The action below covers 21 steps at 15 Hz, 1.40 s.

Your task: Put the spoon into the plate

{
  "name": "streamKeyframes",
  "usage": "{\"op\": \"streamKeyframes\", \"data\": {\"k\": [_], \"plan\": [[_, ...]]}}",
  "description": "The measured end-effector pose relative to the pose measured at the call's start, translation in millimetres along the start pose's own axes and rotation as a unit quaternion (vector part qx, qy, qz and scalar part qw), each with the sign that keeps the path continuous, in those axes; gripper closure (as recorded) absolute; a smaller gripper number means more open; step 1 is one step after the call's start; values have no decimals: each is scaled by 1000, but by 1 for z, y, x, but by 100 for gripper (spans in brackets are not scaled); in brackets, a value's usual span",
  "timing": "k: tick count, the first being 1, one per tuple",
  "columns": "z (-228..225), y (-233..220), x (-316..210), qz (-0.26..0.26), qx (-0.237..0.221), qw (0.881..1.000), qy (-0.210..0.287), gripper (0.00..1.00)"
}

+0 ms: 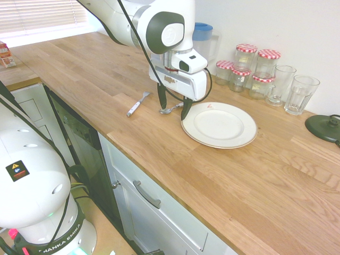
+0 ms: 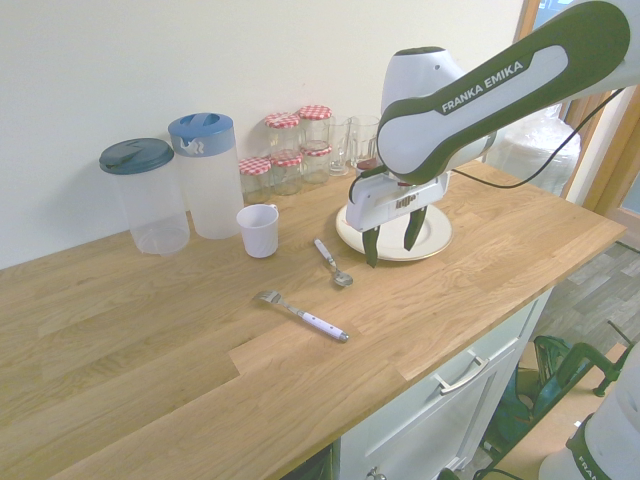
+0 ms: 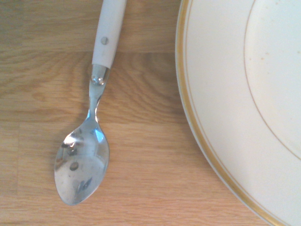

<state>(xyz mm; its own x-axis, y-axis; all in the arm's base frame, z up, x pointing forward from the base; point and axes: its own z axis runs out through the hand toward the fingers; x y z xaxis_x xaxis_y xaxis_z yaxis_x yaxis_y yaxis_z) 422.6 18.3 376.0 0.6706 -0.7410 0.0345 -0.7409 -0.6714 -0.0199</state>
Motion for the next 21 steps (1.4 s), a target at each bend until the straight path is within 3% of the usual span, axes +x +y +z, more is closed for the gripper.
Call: {"op": "streamKeyframes", "data": {"k": [4,9,16,21], "plan": [[-5,-6,-3,15,2,1000,5,0],[-24,-48,-4,43,7,999,11,0],[13,-136,3,7,7,1000,-2,0],[28,-148,24,18,-5,1000,-5,0]]}}
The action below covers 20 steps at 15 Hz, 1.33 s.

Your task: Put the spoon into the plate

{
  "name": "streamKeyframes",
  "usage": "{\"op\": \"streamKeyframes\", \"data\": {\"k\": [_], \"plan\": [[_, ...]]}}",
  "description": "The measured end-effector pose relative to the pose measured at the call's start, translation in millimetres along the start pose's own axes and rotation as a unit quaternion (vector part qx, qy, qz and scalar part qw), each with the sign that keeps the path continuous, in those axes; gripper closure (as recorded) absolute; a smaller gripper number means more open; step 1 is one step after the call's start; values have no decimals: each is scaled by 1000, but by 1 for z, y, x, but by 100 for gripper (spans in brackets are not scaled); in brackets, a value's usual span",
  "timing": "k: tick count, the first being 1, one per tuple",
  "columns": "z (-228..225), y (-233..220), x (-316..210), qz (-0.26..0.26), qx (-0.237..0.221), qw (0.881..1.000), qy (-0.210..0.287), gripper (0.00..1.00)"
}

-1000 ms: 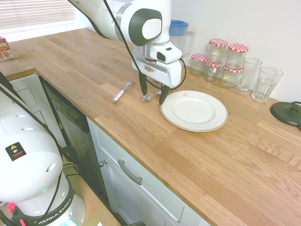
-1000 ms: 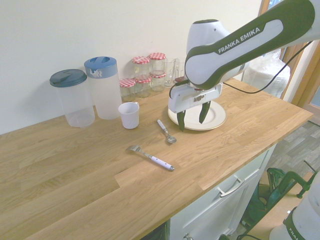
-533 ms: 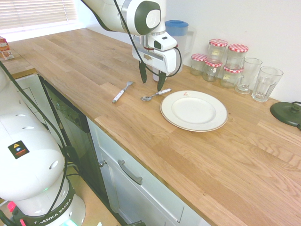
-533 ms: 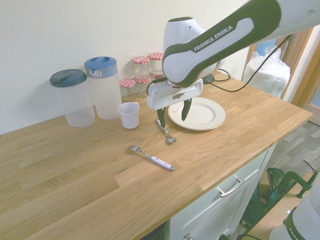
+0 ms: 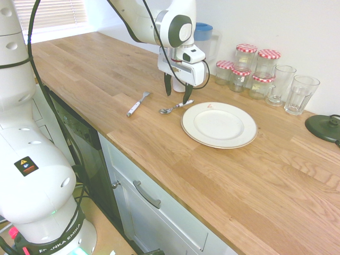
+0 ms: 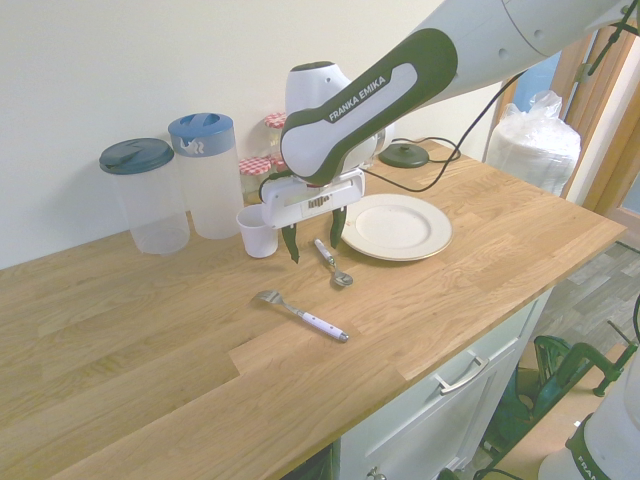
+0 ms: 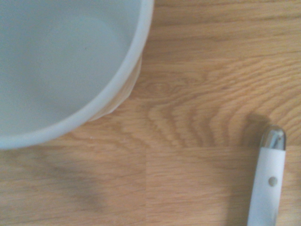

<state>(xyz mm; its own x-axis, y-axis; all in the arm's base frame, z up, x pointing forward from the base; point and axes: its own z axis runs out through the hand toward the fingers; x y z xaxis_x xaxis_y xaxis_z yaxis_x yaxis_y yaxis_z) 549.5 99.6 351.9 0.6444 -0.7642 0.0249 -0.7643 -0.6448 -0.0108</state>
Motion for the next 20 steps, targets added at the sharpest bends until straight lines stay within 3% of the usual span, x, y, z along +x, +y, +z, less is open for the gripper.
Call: {"op": "streamKeyframes", "data": {"k": [1,6,20], "plan": [[1,0,2,2,-2,1000,-1,100],[19,3,10,11,-12,1000,-7,100],[20,-9,13,15,-7,1000,-6,100]]}}
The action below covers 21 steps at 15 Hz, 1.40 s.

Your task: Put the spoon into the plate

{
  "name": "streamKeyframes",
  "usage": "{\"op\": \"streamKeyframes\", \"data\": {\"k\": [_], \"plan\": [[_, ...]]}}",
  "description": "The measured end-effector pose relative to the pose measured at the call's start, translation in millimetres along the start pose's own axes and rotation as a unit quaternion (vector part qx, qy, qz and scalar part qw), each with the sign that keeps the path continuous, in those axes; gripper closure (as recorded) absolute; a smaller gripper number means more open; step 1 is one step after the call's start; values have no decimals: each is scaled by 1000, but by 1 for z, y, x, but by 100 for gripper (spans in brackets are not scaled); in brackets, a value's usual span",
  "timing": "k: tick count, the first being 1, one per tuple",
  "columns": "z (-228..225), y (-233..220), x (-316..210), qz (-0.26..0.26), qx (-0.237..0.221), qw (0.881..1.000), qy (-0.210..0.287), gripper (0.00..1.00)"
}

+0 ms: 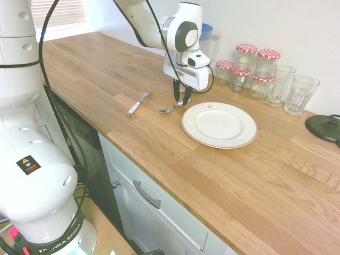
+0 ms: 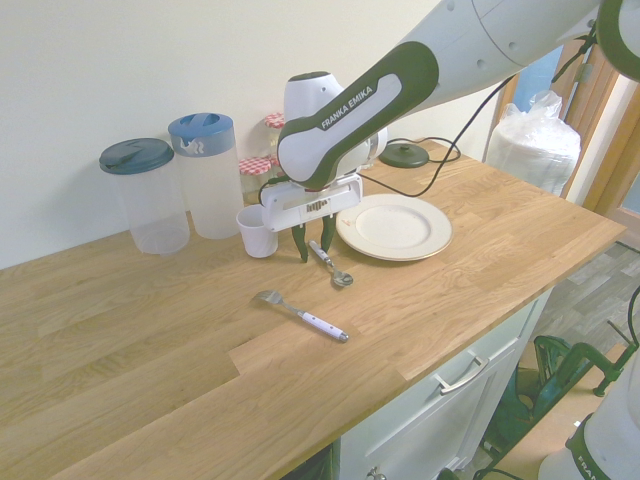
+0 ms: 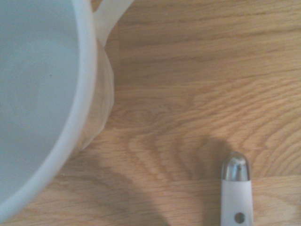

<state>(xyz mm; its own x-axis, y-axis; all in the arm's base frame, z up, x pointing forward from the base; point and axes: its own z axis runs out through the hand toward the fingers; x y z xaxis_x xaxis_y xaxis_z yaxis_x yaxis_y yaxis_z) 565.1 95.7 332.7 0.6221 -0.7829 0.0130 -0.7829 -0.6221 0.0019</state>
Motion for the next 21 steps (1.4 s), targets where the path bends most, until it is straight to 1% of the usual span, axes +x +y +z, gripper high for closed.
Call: {"op": "streamKeyframes", "data": {"k": [8,10,11,13,15,17,21], "plan": [[-1,-1,-1,3,4,1000,-2,100],[-4,0,3,13,10,1000,-8,100],[-11,2,7,20,18,1000,-9,100],[-42,12,20,29,32,999,-4,100],[-76,38,41,44,35,998,1,100],[-89,76,74,70,32,997,2,100],[-65,167,132,108,15,994,-11,100]]}}
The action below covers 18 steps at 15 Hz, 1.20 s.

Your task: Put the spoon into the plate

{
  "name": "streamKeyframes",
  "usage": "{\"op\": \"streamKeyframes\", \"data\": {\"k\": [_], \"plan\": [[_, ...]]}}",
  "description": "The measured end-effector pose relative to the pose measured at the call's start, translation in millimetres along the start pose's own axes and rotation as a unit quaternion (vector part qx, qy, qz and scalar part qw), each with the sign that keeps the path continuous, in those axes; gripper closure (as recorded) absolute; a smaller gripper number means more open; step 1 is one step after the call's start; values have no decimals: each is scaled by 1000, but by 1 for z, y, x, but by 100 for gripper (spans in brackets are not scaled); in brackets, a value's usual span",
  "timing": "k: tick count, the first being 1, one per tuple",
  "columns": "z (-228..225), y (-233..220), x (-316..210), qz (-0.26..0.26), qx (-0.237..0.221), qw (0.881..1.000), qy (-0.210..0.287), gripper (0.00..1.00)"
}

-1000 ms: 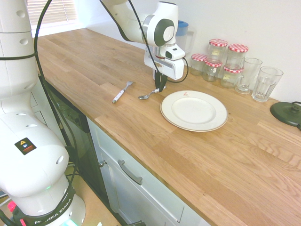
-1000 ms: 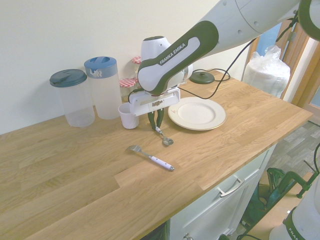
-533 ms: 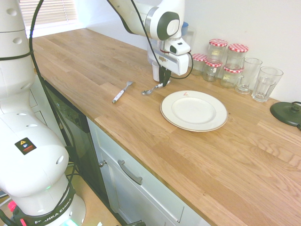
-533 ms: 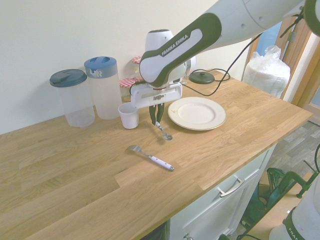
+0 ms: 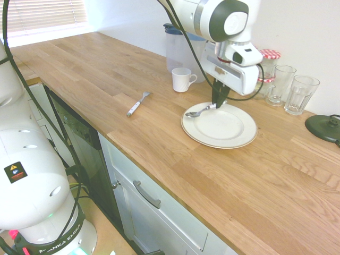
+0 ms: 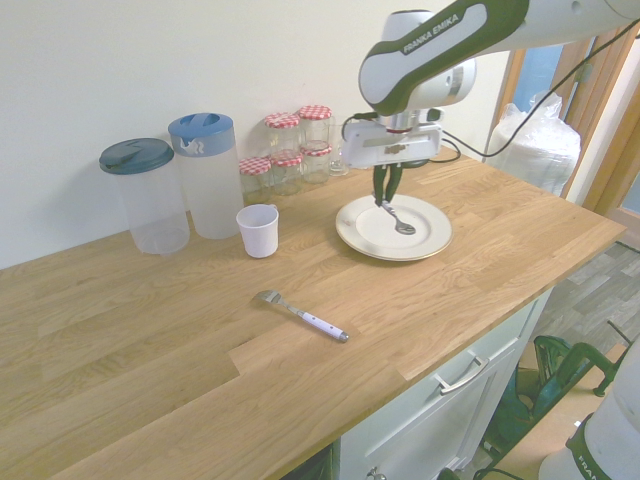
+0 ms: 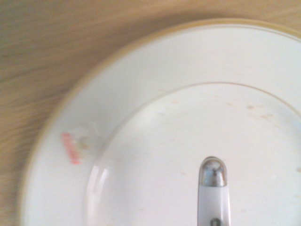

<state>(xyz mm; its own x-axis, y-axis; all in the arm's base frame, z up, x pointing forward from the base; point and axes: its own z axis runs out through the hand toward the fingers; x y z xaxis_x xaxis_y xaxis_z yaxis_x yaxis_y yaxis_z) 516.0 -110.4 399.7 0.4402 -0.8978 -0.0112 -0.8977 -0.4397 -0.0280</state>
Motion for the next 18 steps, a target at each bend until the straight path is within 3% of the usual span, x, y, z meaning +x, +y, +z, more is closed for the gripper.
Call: {"op": "streamKeyframes", "data": {"k": [3,4,18], "plan": [[19,26,17,4,0,1000,-6,100],[23,27,17,3,2,1000,-7,0],[26,28,18,-4,7,1000,-2,0]]}}
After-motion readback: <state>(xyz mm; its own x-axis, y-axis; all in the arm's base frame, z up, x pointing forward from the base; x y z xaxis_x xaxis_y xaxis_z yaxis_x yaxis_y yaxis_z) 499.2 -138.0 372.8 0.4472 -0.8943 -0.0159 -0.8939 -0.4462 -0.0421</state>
